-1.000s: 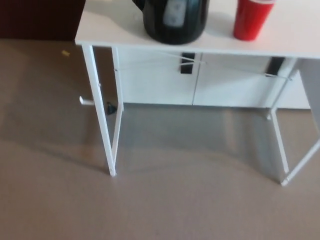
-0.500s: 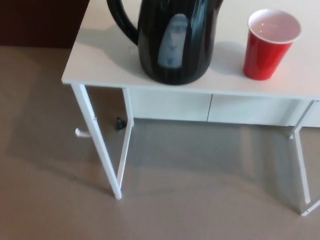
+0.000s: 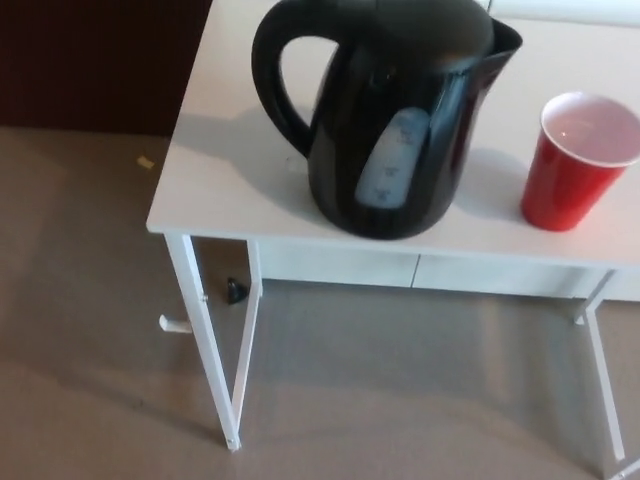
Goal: The robot walk towards a table in front and uses its left hand to pick up the pot from the base and pour water to the cup on the right hand side
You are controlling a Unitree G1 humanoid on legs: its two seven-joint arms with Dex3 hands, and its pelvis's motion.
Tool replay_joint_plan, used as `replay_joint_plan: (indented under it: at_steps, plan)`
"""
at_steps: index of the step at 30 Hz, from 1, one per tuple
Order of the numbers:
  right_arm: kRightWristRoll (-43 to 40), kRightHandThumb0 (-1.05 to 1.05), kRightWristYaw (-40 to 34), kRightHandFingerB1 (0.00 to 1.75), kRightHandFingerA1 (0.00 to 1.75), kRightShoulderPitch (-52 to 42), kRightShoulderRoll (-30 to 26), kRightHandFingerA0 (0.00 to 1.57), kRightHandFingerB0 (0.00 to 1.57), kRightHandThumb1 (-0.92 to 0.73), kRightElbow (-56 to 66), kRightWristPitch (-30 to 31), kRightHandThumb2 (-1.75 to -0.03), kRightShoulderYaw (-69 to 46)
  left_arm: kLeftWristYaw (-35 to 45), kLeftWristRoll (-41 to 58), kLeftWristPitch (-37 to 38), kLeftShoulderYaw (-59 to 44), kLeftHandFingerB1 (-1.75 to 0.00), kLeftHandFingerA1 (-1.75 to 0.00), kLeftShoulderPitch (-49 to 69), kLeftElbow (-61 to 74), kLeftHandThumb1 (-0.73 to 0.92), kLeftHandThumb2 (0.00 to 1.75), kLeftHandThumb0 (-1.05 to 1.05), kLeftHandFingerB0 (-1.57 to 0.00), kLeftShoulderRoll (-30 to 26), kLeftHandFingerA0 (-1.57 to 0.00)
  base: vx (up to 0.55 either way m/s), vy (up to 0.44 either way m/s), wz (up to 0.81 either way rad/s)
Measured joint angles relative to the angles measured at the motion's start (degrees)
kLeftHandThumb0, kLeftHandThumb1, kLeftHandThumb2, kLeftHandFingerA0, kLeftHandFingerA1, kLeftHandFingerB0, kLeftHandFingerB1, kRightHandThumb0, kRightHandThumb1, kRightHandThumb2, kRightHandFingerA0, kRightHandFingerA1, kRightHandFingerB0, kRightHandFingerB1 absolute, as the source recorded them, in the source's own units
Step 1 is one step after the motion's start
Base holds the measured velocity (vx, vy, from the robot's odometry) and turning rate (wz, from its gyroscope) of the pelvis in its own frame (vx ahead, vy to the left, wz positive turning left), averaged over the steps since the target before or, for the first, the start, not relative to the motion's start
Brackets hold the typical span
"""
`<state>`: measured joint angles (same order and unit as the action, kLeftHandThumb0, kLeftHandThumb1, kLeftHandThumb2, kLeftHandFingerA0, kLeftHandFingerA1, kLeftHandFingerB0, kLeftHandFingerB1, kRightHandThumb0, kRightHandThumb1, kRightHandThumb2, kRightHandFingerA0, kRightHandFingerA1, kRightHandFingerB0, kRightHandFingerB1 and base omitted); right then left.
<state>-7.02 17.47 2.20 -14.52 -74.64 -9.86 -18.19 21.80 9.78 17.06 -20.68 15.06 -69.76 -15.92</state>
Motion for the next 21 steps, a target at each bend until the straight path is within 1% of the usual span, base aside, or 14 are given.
replay_joint_plan:
  at_steps: [2,4,7,8,12,13,14,15,18,19,21]
  plan:
    - [0.0,-0.39,0.01,0.63,0.79,0.04,0.06,0.77,0.56,-0.26,-0.04,0.02,-0.56,-0.03,-0.05,-0.05,0.09,0.08,-0.38,-0.41,0.12,-0.05,0.51,0.56,-0.25,-0.51,-0.01,-0.62,0.02,-0.156,0.06]
    - [0.02,-0.42,0.07,0.63,0.79,0.21,0.38,0.75,0.57,-0.27,-0.1,0.07,-0.56,0.0,-0.16,-0.08,0.23,0.21,-0.38,-0.42,0.2,-0.12,0.51,0.56,-0.24,-0.51,0.09,-0.63,0.15,0.001,0.45]
    - [0.03,-0.36,0.01,0.61,0.76,0.29,-0.36,0.75,0.54,-0.27,-0.04,0.03,-0.57,0.0,-0.11,-0.14,0.28,0.41,-0.38,-0.42,0.13,-0.14,0.51,0.56,-0.26,-0.52,0.5,-0.63,0.09,-0.097,0.0]
    - [0.03,-0.37,0.01,0.62,0.78,0.3,-0.4,0.73,0.53,-0.28,-0.04,0.03,-0.58,0.0,-0.11,-0.16,0.3,0.49,-0.38,-0.41,0.1,-0.13,0.51,0.55,-0.26,-0.51,0.56,-0.61,0.05,-0.081,0.0]
    - [0.05,-0.39,0.15,0.62,0.77,0.32,-0.4,0.75,0.55,-0.26,-0.04,0.02,-0.55,0.11,-0.14,-0.17,0.33,0.71,-0.38,-0.41,0.26,0.18,0.51,0.55,-0.26,-0.5,0.56,-0.62,0.04,0.034,-0.06]
    - [0.05,-0.46,0.16,0.67,0.8,0.33,-0.4,0.7,0.52,-0.19,-0.04,0.02,-0.7,0.13,-0.14,-0.17,0.33,0.73,-0.38,-0.41,0.28,0.18,0.5,0.55,-0.28,-0.51,0.56,-0.64,0.06,0.11,-0.08]
    - [0.07,-0.46,0.16,0.67,0.8,0.37,-0.4,0.7,0.52,-0.19,-0.04,0.02,-0.7,0.16,-0.13,-0.17,0.33,0.76,-0.38,-0.41,0.26,0.14,0.5,0.55,-0.28,-0.51,0.56,-0.64,0.05,0.144,-0.04]
    - [0.08,-0.42,0.16,0.62,0.78,0.38,-0.41,0.73,0.54,-0.27,-0.04,0.02,-0.55,0.2,-0.14,-0.17,0.33,0.79,-0.38,-0.41,0.26,0.11,0.5,0.56,-0.28,-0.52,0.56,-0.65,0.07,0.207,-0.09]
    - [0.14,-0.38,0.15,0.62,0.78,0.46,-0.21,0.73,0.53,-0.27,-0.04,0.03,-0.57,0.5,-0.21,-0.26,0.32,1.0,-0.38,-0.42,0.14,-0.02,0.5,0.55,-0.27,-0.53,0.68,-0.65,0.12,0.278,-0.18]
    - [0.14,-0.43,0.19,0.61,0.77,0.6,-0.03,0.75,0.54,-0.28,-0.03,0.03,-0.56,0.57,-0.35,-0.24,0.35,0.91,-0.38,-0.42,0.04,0.07,0.51,0.55,-0.27,-0.52,0.16,-0.64,0.1,0.193,0.08]
    - [0.16,-0.44,0.15,0.62,0.78,0.61,0.02,0.76,0.56,-0.29,-0.05,0.04,-0.57,0.68,-0.48,-0.22,0.39,0.79,-0.38,-0.42,0.01,0.04,0.5,0.55,-0.28,-0.52,-0.19,-0.66,0.07,0.133,0.01]
